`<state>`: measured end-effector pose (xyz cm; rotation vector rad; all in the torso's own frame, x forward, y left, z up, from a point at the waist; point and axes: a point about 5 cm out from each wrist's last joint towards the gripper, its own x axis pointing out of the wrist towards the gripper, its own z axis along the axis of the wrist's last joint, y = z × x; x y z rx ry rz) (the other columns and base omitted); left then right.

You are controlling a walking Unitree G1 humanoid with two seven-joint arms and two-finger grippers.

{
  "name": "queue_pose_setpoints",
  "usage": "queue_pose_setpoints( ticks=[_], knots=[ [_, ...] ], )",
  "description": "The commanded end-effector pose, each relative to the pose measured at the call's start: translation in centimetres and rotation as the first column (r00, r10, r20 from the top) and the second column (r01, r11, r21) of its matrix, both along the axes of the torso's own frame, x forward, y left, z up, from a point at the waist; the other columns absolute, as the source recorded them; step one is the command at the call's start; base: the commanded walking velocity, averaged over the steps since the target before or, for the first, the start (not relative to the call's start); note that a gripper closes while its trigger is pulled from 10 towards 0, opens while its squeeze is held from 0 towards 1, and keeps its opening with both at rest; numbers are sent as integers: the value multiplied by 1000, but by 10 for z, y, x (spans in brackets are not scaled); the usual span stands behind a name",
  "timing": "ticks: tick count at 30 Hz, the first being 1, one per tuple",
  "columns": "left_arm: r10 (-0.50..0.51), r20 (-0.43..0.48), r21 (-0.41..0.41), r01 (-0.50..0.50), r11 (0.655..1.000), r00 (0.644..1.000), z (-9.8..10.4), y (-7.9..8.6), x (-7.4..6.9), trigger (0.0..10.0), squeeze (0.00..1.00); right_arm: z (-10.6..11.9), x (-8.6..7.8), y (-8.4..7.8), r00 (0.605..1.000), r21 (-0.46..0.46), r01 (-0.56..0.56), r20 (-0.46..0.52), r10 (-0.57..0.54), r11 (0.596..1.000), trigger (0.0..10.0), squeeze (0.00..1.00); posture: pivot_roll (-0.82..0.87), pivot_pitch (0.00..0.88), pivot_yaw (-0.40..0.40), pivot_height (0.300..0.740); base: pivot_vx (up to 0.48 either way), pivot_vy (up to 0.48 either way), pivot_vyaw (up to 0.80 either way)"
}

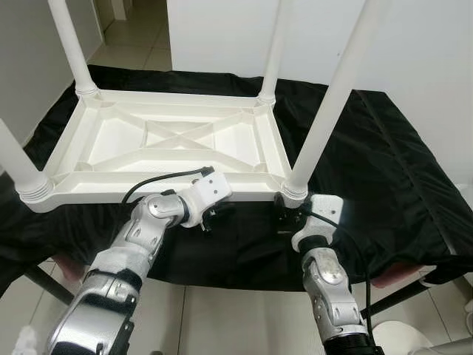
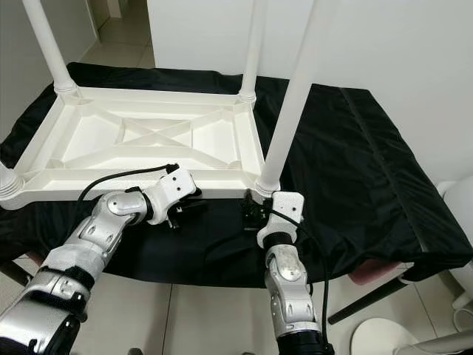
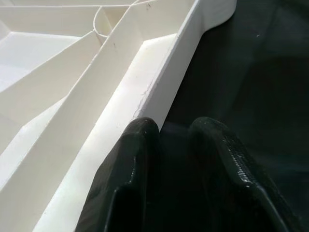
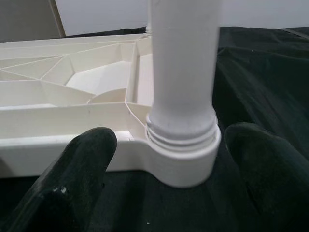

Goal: Building children table

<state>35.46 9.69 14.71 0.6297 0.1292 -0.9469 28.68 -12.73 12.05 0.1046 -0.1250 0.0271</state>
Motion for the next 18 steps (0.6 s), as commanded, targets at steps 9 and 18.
queue_pose_setpoints(
  ticks=[9,18],
  knots=[
    [290,145,-167,-265,950,946,21,31,18,10000,961,-6,-3,-5,999,4,19,-29,-19,1000,10000,0,2,60,-10,740,0,0,0],
    [324,195,-100,-310,945,926,24,41,29,10000,0,-7,-3,-6,999,-7,4,-33,-5,1000,10000,0,5,63,-16,740,0,0,0]
  ],
)
